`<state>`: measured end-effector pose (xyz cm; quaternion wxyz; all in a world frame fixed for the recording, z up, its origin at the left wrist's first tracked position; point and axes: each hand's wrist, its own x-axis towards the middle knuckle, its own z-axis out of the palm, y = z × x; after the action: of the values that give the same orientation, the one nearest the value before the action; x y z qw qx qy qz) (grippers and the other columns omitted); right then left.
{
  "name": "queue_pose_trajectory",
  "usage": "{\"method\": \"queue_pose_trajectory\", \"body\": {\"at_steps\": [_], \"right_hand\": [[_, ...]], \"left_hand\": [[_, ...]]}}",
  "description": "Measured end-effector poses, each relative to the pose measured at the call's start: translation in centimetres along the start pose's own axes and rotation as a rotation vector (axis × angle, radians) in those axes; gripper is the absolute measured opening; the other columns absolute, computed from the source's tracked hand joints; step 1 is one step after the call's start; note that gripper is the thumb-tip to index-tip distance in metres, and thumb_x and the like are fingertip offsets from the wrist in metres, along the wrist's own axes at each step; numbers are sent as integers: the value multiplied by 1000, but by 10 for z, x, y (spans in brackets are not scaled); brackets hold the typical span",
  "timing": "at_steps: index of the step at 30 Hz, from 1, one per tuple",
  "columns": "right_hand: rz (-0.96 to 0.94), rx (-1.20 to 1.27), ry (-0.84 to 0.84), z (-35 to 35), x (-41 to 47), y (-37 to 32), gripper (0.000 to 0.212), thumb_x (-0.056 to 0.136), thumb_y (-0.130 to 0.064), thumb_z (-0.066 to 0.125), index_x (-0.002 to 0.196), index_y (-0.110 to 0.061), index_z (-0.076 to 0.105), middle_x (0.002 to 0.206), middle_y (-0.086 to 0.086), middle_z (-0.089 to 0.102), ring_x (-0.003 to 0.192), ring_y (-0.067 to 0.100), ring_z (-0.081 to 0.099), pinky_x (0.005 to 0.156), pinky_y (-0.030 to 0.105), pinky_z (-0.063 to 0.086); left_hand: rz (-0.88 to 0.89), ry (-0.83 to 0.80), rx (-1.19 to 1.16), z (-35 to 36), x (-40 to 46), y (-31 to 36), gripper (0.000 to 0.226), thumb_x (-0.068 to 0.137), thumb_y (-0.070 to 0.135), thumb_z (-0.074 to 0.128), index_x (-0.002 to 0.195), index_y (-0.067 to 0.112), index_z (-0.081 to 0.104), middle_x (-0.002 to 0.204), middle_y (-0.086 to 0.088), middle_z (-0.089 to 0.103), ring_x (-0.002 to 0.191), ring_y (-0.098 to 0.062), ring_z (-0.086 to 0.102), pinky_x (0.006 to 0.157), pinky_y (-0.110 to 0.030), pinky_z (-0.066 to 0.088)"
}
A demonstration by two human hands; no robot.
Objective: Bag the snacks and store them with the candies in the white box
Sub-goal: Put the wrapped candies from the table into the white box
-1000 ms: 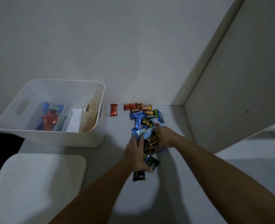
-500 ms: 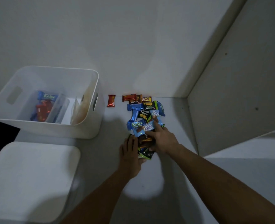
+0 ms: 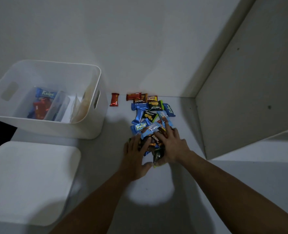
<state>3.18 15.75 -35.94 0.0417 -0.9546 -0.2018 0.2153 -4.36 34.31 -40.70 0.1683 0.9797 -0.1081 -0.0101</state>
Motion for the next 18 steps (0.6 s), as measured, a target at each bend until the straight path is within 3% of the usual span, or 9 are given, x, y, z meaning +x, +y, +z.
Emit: {"method": "queue_pose_trajectory", "body": {"at_steps": [3,5,8,10,13,16,18], "right_hand": [[43,23,50,-3,-3,-1,95,59,-57,79,139,-40,30,159,7,-6,135,41,23,96,58,44],[43,55,147,-5,-5,-1,65,75,-42,73,132,-34,44,159,7,2,123,37,40,90,49,50],[33,80,200,-1,-8,4,48,85,-34,65,131,-31,50,159,5,7,113,32,48,86,43,53],[40,134,247,1,-11,5,35,86,-35,63,121,-29,59,153,5,24,108,30,54,83,40,54],[71,204,260,-8,-16,2,30,90,-30,58,120,-25,63,134,6,46,106,30,57,84,38,52],[88,199,215,-26,-18,-3,32,93,-27,56,124,-19,60,133,7,51,114,30,53,88,36,46],[103,211,201,-38,-17,-6,34,92,-28,57,126,-21,60,134,7,51,116,30,53,89,35,45]], "left_hand": [[-18,-27,37,4,4,1,82,70,46,73,140,26,36,146,-21,41,133,-43,40,105,-59,36],[-55,4,29,1,5,4,76,65,31,80,131,25,43,133,-16,55,119,-38,53,93,-51,47],[-79,58,22,-4,4,1,73,57,16,82,121,22,47,122,-11,62,100,-29,55,73,-41,49],[-53,85,-3,-3,2,-5,73,55,10,82,119,18,46,121,-13,62,96,-28,49,67,-40,51],[-12,163,-81,-2,1,-12,58,65,3,76,116,13,48,115,-16,61,91,-27,44,64,-41,55],[-15,214,-122,-15,1,-13,34,79,10,56,112,15,48,109,-14,61,92,-24,43,63,-38,56],[1,216,-126,-26,1,-13,32,80,12,47,111,17,48,107,-11,62,93,-22,42,60,-33,53]]}}
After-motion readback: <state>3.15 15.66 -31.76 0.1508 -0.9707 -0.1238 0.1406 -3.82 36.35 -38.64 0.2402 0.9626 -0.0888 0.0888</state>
